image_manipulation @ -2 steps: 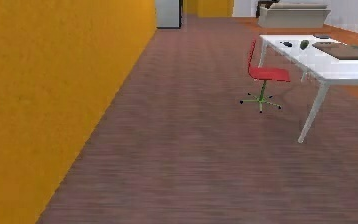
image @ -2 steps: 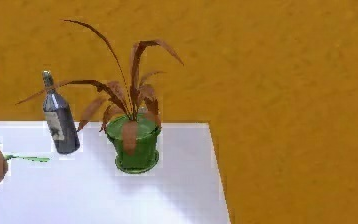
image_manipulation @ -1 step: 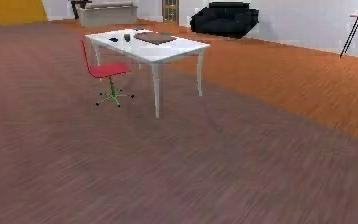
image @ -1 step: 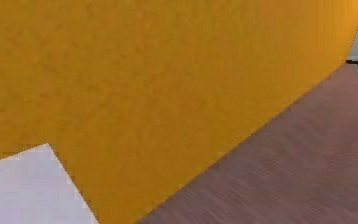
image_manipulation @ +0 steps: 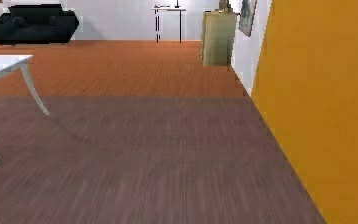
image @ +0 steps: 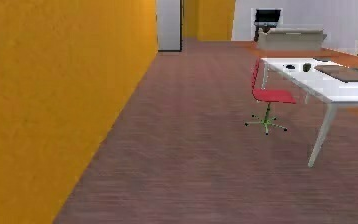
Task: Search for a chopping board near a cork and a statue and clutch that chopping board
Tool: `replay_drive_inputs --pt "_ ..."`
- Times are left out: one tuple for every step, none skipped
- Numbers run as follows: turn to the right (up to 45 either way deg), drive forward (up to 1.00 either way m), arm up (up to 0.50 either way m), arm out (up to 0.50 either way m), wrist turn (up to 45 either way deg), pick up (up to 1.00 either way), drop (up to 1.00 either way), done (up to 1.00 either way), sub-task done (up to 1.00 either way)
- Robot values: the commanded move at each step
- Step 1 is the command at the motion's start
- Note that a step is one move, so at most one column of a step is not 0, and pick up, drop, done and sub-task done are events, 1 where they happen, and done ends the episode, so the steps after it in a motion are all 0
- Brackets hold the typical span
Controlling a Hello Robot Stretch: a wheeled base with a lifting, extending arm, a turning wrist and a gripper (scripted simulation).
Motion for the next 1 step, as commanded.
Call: replay_drive_inputs --pt "30.0 0.00 0.00 0.00 0.0 0.00 0.00 0.00 0.00"
